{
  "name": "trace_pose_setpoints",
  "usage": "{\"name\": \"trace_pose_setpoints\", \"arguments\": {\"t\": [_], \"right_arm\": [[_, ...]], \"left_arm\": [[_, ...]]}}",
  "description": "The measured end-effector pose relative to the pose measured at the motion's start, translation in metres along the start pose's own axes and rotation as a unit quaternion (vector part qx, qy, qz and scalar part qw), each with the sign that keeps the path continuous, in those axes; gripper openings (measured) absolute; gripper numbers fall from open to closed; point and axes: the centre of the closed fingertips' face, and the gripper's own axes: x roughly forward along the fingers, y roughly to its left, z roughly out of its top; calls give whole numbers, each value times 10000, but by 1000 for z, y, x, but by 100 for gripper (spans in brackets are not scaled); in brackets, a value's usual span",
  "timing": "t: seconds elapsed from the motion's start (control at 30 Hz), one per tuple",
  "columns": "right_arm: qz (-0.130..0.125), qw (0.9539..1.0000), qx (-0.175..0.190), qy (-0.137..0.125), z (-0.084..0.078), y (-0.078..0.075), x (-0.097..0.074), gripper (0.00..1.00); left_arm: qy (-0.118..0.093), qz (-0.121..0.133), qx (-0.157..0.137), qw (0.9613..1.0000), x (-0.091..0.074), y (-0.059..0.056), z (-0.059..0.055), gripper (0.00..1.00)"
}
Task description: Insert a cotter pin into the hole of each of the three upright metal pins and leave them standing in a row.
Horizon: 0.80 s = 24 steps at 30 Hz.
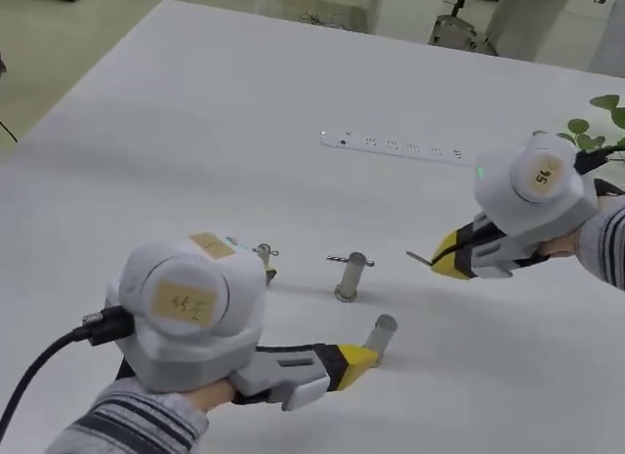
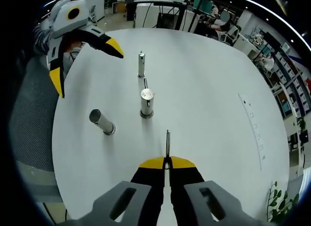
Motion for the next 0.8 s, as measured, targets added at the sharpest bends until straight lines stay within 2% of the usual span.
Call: {"name": "trace_pose_setpoints", "arguments": {"t": [0.47, 0.57, 0.8], "right_arm": [[130, 9977, -603, -270, 22, 41, -12, 0], [172, 9966, -729, -342, 26, 43, -11, 0], [285, 9934, -1018, -440, 40, 63, -11, 0]], "left_arm": [[4, -190, 6, 9998, 2, -10, 0, 62], [-22, -245, -87, 9997, 2, -12, 1, 58], [-156, -366, -393, 9984, 1, -14, 5, 49]]}}
